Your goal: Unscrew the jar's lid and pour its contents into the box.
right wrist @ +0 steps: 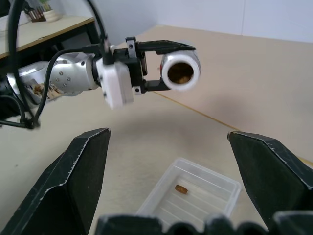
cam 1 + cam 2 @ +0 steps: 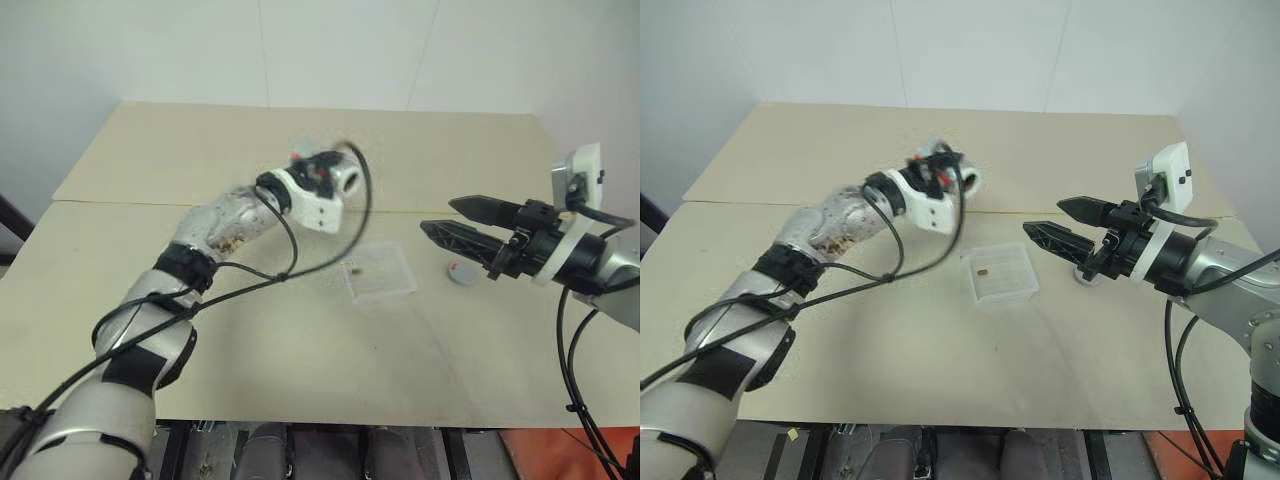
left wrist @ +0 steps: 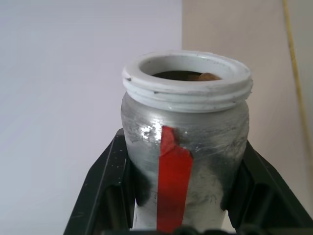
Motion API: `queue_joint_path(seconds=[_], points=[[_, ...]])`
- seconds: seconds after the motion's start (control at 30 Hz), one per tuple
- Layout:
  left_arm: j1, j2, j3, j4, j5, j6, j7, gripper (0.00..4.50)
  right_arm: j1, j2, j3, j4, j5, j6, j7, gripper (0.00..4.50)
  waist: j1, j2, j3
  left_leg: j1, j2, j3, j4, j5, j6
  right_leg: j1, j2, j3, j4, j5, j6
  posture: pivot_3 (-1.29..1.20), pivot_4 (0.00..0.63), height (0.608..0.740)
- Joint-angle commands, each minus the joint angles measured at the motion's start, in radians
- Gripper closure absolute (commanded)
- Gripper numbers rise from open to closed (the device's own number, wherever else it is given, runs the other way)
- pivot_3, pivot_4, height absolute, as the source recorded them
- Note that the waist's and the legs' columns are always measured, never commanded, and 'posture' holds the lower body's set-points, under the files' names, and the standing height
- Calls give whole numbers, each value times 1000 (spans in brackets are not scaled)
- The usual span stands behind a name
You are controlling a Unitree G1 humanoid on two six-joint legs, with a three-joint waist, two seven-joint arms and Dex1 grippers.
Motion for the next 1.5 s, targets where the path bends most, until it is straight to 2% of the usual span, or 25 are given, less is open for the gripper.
queue_joint_path(seconds=[0.03,0.17,0.33,0.53,0.83,1.1,1.37,1.5], points=[[46,-37,141,-147,-261,227,-178,2545,-34,-31,-17,5,6,-13,35,48,-1,0,0,0,0,0,0,0,0,0,0,0,0,0,0,0,150,740],[116,-72,296,-287,-473,542,-220,2545,-56,-53,1,28,-8,-8,74,48,-10,0,0,0,0,-3,0,0,0,0,0,0,1,0,0,0,150,740],[220,-108,389,-414,-575,665,-179,2545,-67,-67,13,38,-23,-7,102,48,-10,0,0,2,0,-4,0,0,0,1,0,2,2,0,0,0,150,740],[414,-148,419,-506,-643,598,-210,2545,-66,-72,9,35,-20,-4,110,48,-8,0,0,3,0,-3,0,0,0,1,0,2,4,0,0,0,150,740],[480,-172,380,-470,-616,492,-213,2545,-55,-67,8,18,-21,-7,111,48,-6,0,0,4,0,-3,0,0,0,1,0,3,4,0,0,0,150,740],[508,-165,370,-425,-586,465,-202,25,-63,-60,19,23,-30,-13,117,0,-7,0,0,4,0,-3,0,-1,1,2,0,3,4,0,0,0,150,740],[523,-147,366,-424,-579,446,-212,25,-77,-51,31,23,-38,-14,118,0,-7,0,0,4,0,-3,0,-1,1,2,0,3,4,0,0,0,150,740],[570,-101,341,-510,-593,493,-278,25,-70,-51,26,9,-29,-12,111,0,-9,0,0,4,0,-3,-1,-1,1,1,0,3,3,0,0,0,150,740]])
